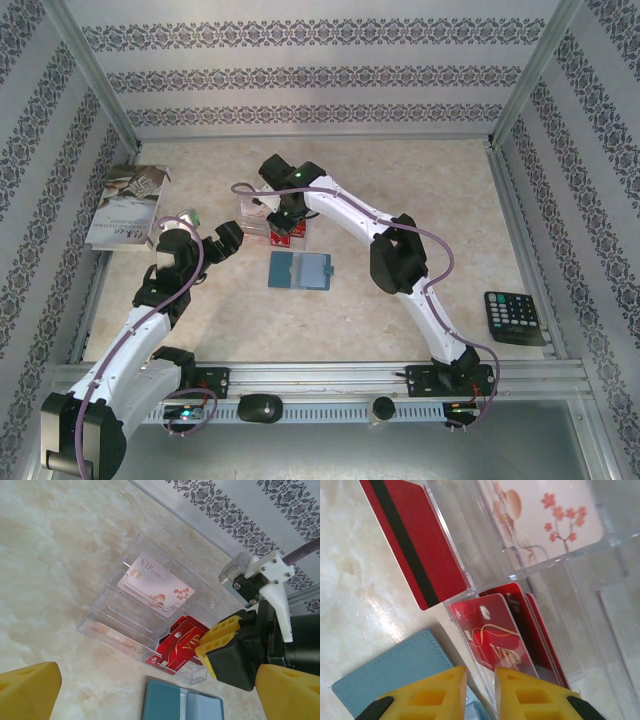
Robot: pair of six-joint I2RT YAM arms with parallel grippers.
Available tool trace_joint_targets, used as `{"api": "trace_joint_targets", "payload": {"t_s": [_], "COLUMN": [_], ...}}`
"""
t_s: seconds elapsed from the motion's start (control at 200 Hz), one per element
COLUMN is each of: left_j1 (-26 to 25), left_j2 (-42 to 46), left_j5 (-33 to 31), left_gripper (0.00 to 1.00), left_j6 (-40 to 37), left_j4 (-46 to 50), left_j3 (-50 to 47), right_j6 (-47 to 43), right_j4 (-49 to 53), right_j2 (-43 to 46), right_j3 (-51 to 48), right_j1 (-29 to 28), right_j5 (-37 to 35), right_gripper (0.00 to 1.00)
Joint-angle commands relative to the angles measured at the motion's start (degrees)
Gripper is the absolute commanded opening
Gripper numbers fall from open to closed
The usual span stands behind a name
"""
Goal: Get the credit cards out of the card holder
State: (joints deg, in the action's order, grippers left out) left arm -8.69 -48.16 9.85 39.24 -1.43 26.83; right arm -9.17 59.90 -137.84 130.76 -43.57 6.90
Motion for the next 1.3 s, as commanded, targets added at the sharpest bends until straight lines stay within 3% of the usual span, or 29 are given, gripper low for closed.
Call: {"api": "trace_joint_targets", "payload": {"t_s": [0.0,0.11,0.27,0.485,0.794,1.299], "left_j1": [-0.4,-0.4,-0.4,-0.4,-0.3,-0.4], "left_j2": [0.7,0.8,0.8,0.8,0.3,0.4], "left_j5": [0.5,0.4,0.3,0.5,0.3,0.6], "left_gripper": [1.0,1.0,1.0,1.0,1.0,1.0], "left_j6": [-0.5,-0.4,-0.5,-0.6,-0.5,-0.4], "left_j4": [0.0,0.0,-0.1,0.0,-0.1,-0.1], "left_j3": [-0.6,-0.5,-0.4,-0.3,0.0,-0.2], "right_j6": [1.2,2.5,2.1,1.0,-0.2,-0.1], "right_j4": [-1.8,-8.0,-6.0,-4.1,-1.2,-1.6], "right_j2": [2.8,7.4,6.9,3.3,0.4,2.8], "right_j3": [-3.0,-7.1,-3.9,-2.2,0.1,-2.5], "right_j1": [-0.6,-0.5,0.5,0.7,0.0,-2.0], "right_j5": [-0.8,-4.7,-6.5,-9.1,-6.9,-5.1], "right_gripper": [0.24,0.29,0.35,0.36,0.36,0.34]}}
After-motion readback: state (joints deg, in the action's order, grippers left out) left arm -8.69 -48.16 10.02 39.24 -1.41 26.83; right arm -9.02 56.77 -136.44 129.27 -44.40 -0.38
